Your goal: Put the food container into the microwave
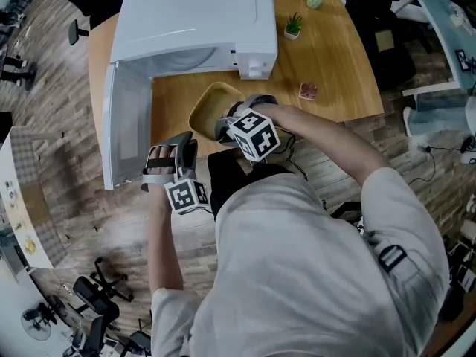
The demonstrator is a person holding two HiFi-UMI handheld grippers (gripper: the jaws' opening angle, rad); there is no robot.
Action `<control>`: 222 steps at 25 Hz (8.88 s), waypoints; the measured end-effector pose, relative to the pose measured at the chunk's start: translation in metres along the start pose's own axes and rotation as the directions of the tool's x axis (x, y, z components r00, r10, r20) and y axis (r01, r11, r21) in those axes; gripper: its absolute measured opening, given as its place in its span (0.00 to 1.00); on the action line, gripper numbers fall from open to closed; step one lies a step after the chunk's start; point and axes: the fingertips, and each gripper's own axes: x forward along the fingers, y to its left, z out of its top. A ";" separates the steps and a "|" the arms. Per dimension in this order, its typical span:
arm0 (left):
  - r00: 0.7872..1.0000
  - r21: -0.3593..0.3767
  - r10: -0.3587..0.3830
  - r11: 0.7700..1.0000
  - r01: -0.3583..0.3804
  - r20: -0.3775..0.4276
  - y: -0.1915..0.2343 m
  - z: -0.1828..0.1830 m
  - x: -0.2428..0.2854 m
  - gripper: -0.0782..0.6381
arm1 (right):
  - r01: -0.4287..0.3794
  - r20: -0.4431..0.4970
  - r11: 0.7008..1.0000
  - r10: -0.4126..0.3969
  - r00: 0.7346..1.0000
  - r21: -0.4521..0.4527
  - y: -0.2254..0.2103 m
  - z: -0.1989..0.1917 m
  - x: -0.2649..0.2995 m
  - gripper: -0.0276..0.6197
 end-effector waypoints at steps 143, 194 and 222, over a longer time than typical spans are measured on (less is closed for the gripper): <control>0.976 -0.123 -0.205 0.969 0.214 0.076 0.066 -0.041 0.178 0.22 | 0.500 -0.315 0.006 -0.771 0.553 0.866 -0.111 -0.108 -0.056 0.05; 0.984 -0.224 -0.100 0.966 0.132 0.146 0.122 -0.046 0.219 0.23 | 0.465 -0.439 -0.211 -0.771 0.462 0.860 -0.124 -0.134 -0.079 0.05; 0.986 -0.399 -0.037 0.912 0.099 0.160 0.137 -0.050 0.230 0.29 | 0.434 -0.452 -0.256 -0.774 0.443 0.864 -0.136 -0.127 -0.079 0.05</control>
